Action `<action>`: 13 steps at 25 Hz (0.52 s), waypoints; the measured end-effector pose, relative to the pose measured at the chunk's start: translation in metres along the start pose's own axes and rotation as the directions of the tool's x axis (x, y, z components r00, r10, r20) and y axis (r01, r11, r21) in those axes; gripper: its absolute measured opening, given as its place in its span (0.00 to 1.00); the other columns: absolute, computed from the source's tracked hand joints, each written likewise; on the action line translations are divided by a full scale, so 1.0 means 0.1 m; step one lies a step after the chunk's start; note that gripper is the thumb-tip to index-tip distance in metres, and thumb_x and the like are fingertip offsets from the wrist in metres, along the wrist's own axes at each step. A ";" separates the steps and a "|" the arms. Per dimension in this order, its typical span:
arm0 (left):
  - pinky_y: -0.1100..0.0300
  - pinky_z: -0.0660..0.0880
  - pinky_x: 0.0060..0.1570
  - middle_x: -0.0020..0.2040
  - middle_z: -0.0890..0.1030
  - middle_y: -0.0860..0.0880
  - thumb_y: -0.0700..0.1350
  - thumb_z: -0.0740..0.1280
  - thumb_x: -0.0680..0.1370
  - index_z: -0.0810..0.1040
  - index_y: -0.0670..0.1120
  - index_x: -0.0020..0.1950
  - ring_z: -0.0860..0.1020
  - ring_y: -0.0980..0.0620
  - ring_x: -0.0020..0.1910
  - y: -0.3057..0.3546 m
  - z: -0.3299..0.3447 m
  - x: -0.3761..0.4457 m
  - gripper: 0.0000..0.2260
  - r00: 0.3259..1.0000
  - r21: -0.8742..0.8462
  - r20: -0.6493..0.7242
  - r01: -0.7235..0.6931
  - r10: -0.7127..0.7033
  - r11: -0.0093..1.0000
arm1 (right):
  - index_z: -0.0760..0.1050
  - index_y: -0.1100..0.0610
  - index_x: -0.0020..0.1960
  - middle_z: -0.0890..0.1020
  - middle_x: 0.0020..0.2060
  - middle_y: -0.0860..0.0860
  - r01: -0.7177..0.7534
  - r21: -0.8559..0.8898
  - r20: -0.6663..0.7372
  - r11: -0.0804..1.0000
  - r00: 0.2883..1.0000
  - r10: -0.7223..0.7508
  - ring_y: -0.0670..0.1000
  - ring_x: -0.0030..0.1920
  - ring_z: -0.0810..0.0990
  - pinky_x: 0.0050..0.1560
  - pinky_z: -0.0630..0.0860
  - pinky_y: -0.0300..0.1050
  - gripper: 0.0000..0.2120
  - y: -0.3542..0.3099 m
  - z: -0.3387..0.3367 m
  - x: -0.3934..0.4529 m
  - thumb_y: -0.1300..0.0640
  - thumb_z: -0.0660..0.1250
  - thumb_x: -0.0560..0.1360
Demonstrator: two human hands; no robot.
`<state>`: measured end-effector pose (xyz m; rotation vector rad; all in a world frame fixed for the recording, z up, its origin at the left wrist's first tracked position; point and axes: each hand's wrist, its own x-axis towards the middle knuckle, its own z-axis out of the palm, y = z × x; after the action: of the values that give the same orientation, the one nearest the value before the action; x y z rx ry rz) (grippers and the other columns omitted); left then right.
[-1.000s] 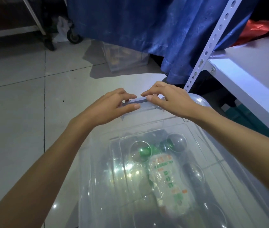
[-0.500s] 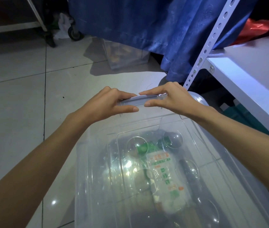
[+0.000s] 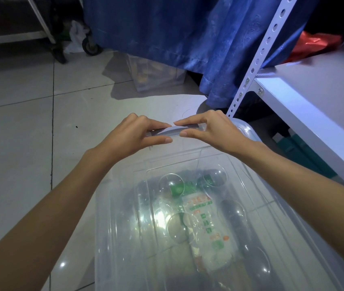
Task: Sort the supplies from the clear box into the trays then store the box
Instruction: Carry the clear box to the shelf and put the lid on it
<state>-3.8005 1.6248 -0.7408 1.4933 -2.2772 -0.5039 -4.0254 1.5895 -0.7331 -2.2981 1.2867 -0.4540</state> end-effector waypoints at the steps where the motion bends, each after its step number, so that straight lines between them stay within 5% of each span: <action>1: 0.50 0.77 0.42 0.43 0.84 0.49 0.60 0.66 0.73 0.80 0.52 0.60 0.79 0.49 0.37 0.00 0.00 -0.02 0.20 1.000 -0.004 -0.011 -0.004 0.004 1.000 | 0.77 0.42 0.63 0.84 0.52 0.45 -0.003 -0.044 0.022 0.999 1.000 0.004 0.45 0.51 0.78 0.49 0.68 0.39 0.18 -0.03 -0.01 -0.03 0.42 0.66 0.75; 4: 0.52 0.76 0.46 0.44 0.85 0.49 0.63 0.64 0.73 0.80 0.52 0.59 0.80 0.50 0.40 -0.07 0.00 -0.07 0.21 0.999 -0.016 -0.039 0.018 -0.019 1.000 | 0.64 0.49 0.74 0.70 0.71 0.47 -0.015 -0.139 0.149 0.990 0.988 0.036 0.49 0.74 0.62 0.69 0.61 0.44 0.26 -0.22 -0.02 -0.24 0.43 0.60 0.78; 6: 0.55 0.75 0.49 0.49 0.85 0.50 0.61 0.66 0.73 0.80 0.51 0.61 0.81 0.52 0.45 -0.11 -0.03 -0.14 0.22 0.995 -0.030 -0.072 0.060 -0.062 0.998 | 0.53 0.54 0.78 0.57 0.77 0.48 -0.029 -0.199 0.212 0.980 0.975 0.072 0.50 0.77 0.50 0.74 0.51 0.44 0.33 -0.37 0.03 -0.51 0.42 0.58 0.79; 9: 0.56 0.74 0.49 0.52 0.84 0.50 0.57 0.69 0.74 0.80 0.49 0.61 0.80 0.53 0.48 -0.21 -0.13 -0.27 0.20 0.983 -0.031 -0.145 0.109 -0.112 0.994 | 0.52 0.57 0.77 0.56 0.76 0.51 -0.020 -0.320 0.162 0.947 0.984 0.075 0.53 0.75 0.53 0.74 0.57 0.47 0.35 -0.54 0.14 -0.82 0.40 0.57 0.78; 13: 0.53 0.74 0.43 0.40 0.84 0.49 0.57 0.68 0.74 0.81 0.53 0.57 0.80 0.50 0.40 -0.47 -0.28 -0.46 0.15 0.952 -0.033 -0.208 0.221 -0.223 0.975 | 0.54 0.54 0.77 0.59 0.74 0.50 -0.035 -0.388 0.096 0.921 0.992 0.079 0.53 0.72 0.58 0.66 0.63 0.48 0.35 -0.74 0.24 -0.72 0.36 0.55 0.77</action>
<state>-3.7327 1.6475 -0.7445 1.7214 -1.9549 -0.3948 -3.9982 1.6908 -0.7174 -2.5507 1.4905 -0.0496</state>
